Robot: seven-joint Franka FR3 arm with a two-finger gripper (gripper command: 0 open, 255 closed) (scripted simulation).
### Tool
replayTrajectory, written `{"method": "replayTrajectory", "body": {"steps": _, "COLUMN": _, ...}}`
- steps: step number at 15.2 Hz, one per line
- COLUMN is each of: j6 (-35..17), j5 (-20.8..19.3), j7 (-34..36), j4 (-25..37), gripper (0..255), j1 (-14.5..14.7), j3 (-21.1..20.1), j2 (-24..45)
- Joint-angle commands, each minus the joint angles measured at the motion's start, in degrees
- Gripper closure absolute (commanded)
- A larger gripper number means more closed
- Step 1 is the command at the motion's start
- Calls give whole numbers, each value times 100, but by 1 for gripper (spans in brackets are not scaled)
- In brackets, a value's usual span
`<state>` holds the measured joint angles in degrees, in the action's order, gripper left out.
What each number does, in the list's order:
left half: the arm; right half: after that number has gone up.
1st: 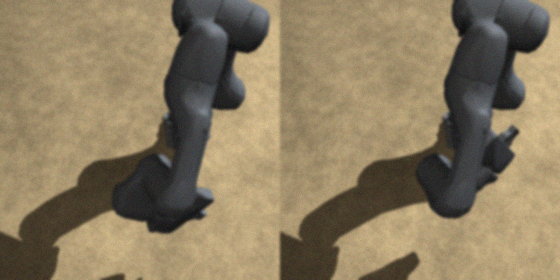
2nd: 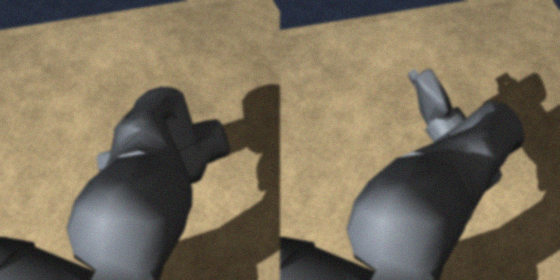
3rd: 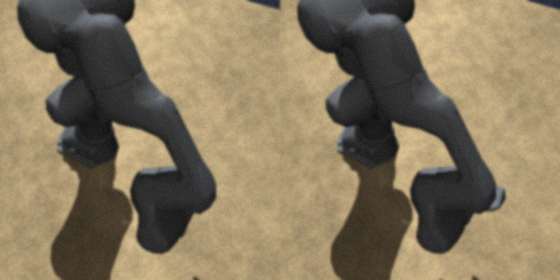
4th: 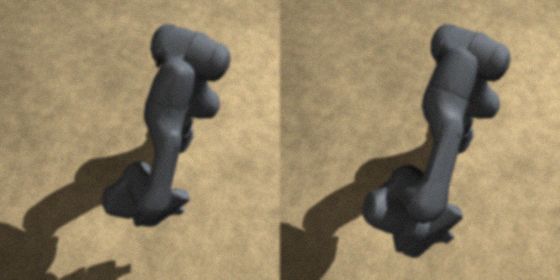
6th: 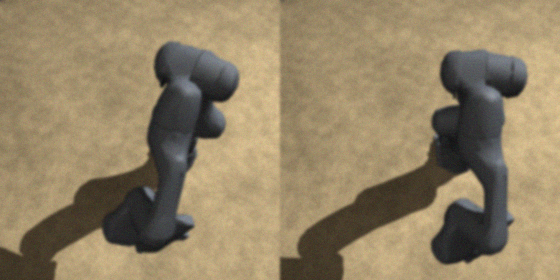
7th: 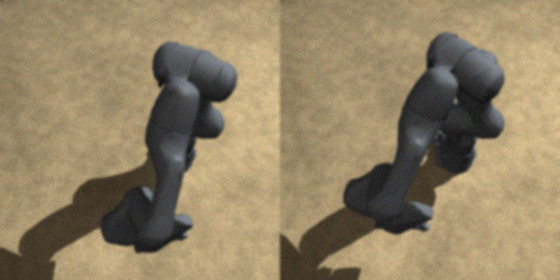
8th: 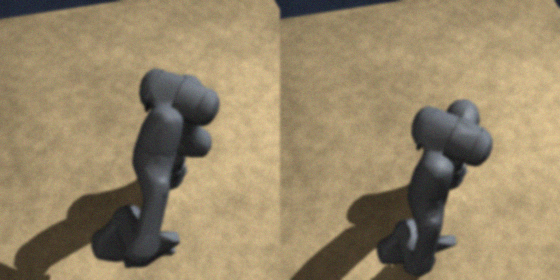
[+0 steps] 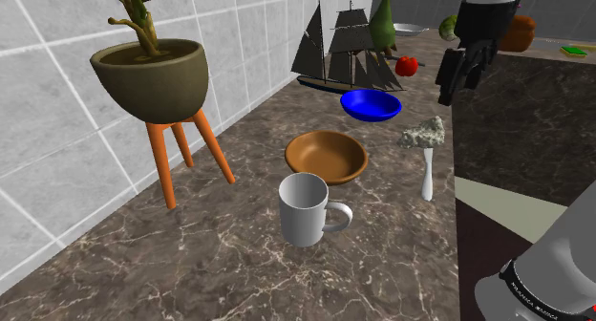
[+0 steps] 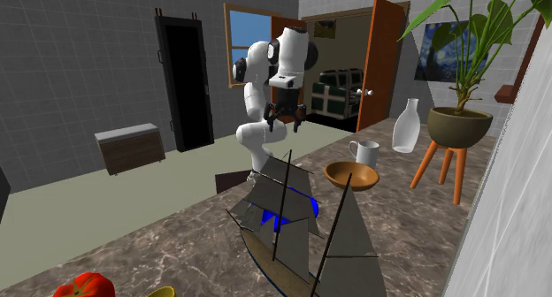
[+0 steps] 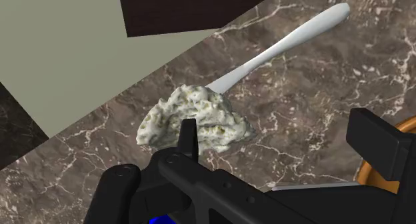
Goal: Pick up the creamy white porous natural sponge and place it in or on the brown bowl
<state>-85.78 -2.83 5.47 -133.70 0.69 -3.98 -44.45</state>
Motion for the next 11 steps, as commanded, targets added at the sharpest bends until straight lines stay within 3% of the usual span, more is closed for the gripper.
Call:
{"method": "replayTrajectory", "body": {"steps": 1, "j6": 0, "j5": 0, "j7": 0, "j4": 0, "gripper": 0, "j1": 0, "j3": 0, "j2": 0}}
{"method": "replayTrajectory", "body": {"steps": 11, "j6": -2394, "j5": -173, "j7": -60, "j4": -1335, "gripper": 0, "j1": -719, "j3": 1166, "j2": -101}}
